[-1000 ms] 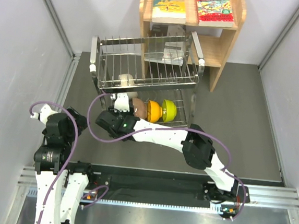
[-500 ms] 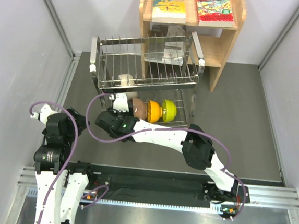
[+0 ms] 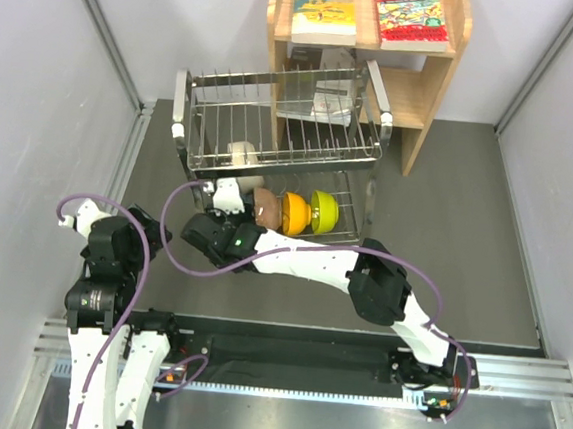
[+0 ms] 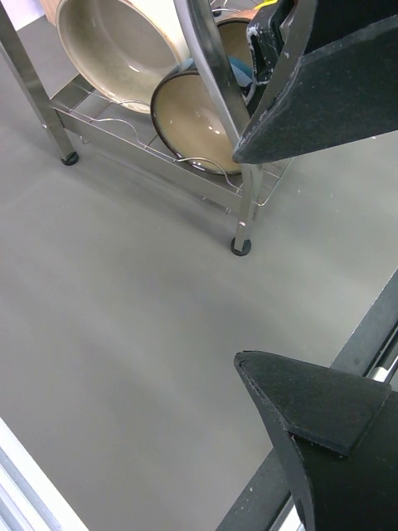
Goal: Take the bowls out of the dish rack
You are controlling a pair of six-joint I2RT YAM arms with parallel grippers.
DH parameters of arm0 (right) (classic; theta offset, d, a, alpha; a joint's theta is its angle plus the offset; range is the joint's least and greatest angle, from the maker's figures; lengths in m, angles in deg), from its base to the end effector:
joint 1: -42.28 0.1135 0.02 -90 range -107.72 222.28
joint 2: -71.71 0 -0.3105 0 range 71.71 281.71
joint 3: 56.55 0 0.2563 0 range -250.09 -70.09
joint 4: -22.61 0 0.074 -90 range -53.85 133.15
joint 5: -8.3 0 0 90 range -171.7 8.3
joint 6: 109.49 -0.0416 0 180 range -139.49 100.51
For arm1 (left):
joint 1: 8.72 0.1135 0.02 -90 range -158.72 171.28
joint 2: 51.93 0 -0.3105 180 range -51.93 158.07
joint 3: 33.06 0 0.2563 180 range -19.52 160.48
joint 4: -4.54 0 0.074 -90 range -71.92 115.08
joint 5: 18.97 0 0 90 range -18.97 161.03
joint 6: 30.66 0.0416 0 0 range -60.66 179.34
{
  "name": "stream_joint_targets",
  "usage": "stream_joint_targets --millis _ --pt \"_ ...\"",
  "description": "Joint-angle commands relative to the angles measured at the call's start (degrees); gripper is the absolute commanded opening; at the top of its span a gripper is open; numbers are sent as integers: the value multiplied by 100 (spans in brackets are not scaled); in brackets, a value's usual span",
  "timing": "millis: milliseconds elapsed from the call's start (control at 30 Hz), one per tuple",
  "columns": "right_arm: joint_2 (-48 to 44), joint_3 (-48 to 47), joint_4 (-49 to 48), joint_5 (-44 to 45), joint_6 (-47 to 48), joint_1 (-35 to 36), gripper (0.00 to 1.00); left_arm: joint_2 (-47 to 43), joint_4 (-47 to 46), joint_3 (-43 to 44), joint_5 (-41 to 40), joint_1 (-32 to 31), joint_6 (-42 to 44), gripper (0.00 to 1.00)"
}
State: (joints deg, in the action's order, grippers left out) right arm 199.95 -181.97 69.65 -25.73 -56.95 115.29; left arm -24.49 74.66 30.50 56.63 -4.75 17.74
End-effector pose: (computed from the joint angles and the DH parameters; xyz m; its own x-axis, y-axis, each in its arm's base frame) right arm 0.1881 0.4976 0.2704 -0.4079 -0.1701 -0.8970 -0.1651 0.9800 -0.1108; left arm 0.0454 0.0135 0.3438 -0.2361 -0.6610 -0.7123 -0.5743 0.6862 -0.4464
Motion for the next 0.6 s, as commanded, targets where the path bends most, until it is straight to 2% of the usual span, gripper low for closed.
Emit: stream_joint_targets --millis 0,367,567 --pt "-256 -177 -53 749 308 37 0 -63 -331 -36 -2 -10 82 99" --pt "-63 -159 -247 837 870 108 0 -55 -331 -36 -11 -1 82 99" --pt "-63 -1 -686 872 1354 187 0 -46 -349 -45 -11 -10 91 99"
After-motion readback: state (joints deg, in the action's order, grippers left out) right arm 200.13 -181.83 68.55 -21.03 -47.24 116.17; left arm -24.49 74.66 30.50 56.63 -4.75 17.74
